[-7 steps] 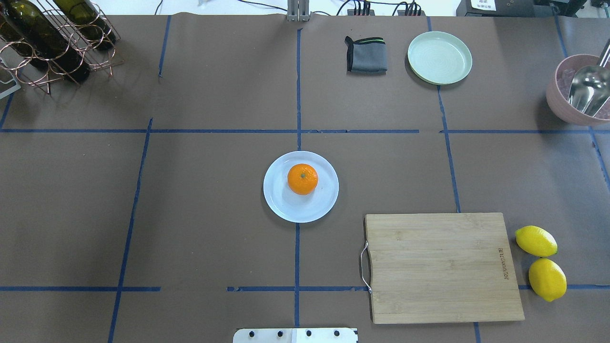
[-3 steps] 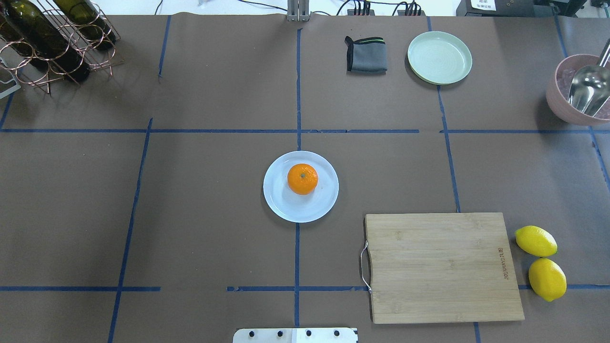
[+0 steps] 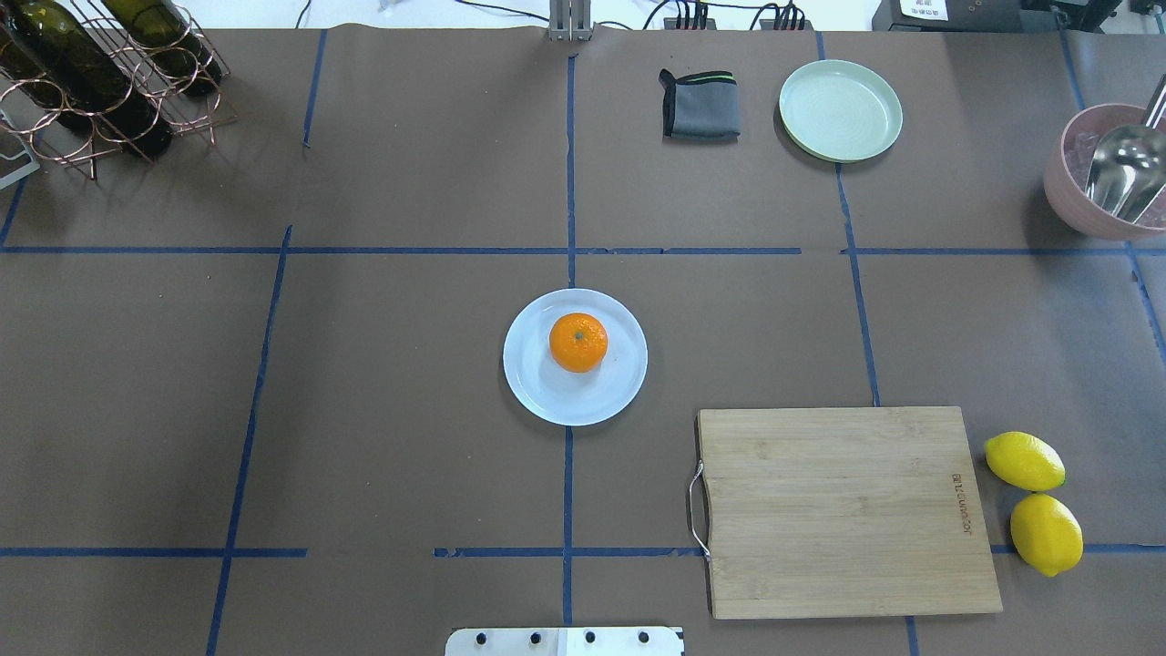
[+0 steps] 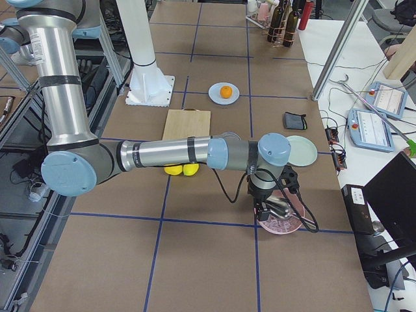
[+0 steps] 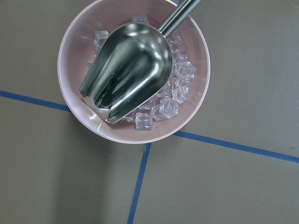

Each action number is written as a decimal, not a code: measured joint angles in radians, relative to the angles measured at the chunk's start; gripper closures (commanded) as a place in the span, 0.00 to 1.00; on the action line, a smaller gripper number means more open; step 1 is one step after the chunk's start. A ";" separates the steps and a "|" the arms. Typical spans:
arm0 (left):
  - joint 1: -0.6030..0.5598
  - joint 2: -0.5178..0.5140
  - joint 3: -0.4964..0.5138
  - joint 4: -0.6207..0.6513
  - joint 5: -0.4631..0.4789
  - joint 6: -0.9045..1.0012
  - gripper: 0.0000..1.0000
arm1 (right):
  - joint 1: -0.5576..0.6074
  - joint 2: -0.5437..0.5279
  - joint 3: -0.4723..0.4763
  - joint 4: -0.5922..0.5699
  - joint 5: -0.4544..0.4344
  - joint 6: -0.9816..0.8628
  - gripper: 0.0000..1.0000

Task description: Pick orange to plate

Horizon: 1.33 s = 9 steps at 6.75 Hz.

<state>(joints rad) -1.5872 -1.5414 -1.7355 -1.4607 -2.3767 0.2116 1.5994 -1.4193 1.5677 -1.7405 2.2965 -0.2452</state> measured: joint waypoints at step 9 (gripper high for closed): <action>0.007 0.015 0.058 -0.003 -0.028 -0.045 0.00 | -0.037 -0.011 -0.008 0.035 0.060 0.009 0.00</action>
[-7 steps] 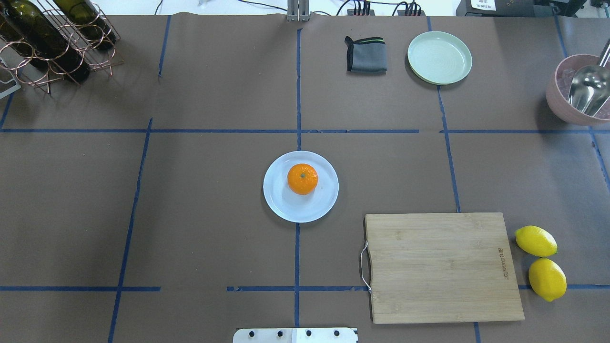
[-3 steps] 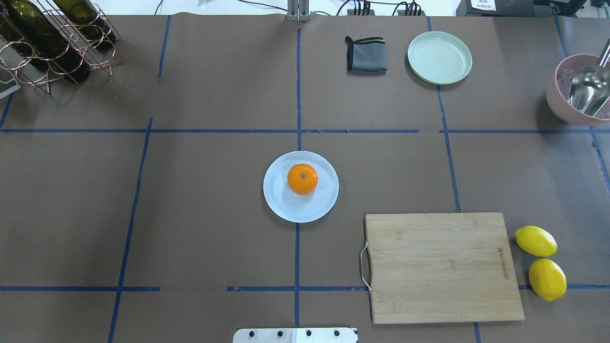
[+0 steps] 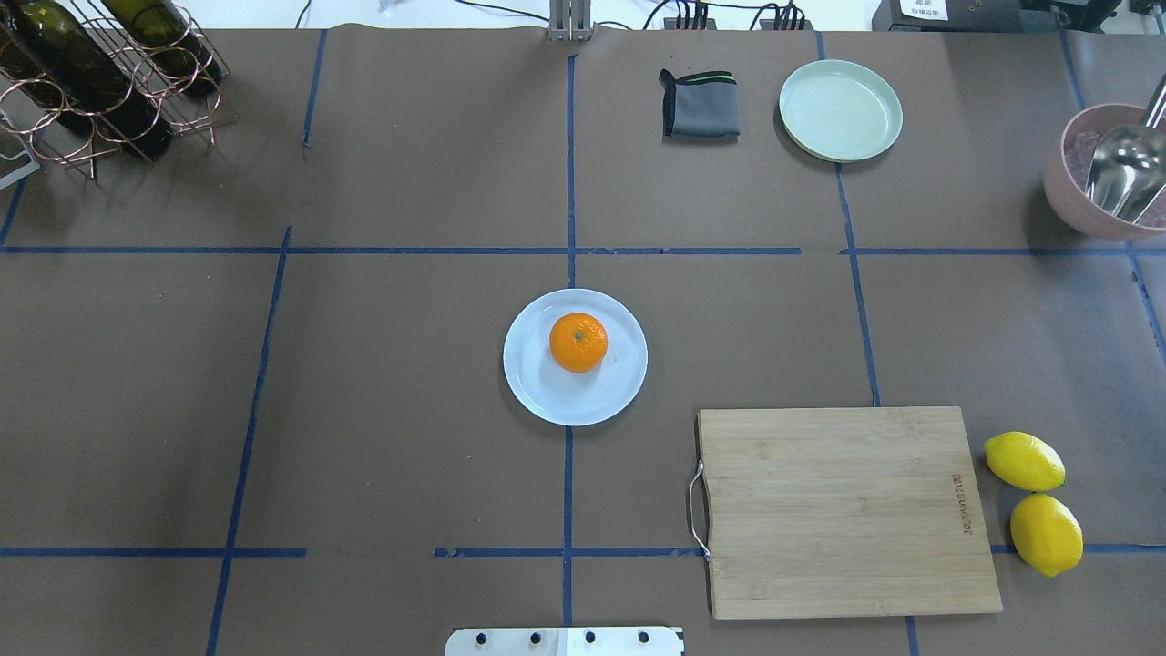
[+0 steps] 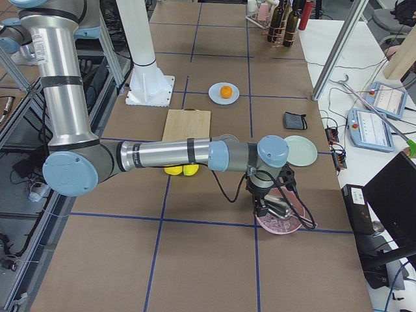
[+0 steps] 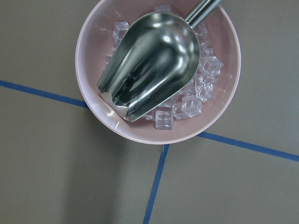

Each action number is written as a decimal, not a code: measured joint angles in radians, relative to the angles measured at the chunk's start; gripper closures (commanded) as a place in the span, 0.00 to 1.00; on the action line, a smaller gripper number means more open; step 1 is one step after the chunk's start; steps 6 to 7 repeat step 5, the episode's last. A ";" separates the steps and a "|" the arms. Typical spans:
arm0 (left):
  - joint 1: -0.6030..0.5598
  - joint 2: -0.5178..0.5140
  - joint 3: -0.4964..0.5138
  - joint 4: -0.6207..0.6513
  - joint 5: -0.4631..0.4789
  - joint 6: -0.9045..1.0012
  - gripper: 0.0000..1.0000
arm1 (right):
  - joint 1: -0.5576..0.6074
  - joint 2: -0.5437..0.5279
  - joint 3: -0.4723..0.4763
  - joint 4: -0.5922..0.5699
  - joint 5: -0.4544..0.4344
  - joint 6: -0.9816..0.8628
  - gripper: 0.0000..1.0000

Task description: Pick orange to plate

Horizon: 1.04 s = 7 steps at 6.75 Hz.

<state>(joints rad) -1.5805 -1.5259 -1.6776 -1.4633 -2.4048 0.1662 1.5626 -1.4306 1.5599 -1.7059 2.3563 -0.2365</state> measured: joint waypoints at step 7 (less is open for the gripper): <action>0.000 -0.013 0.001 -0.002 -0.012 -0.007 0.00 | -0.001 -0.028 0.003 0.009 0.063 0.128 0.00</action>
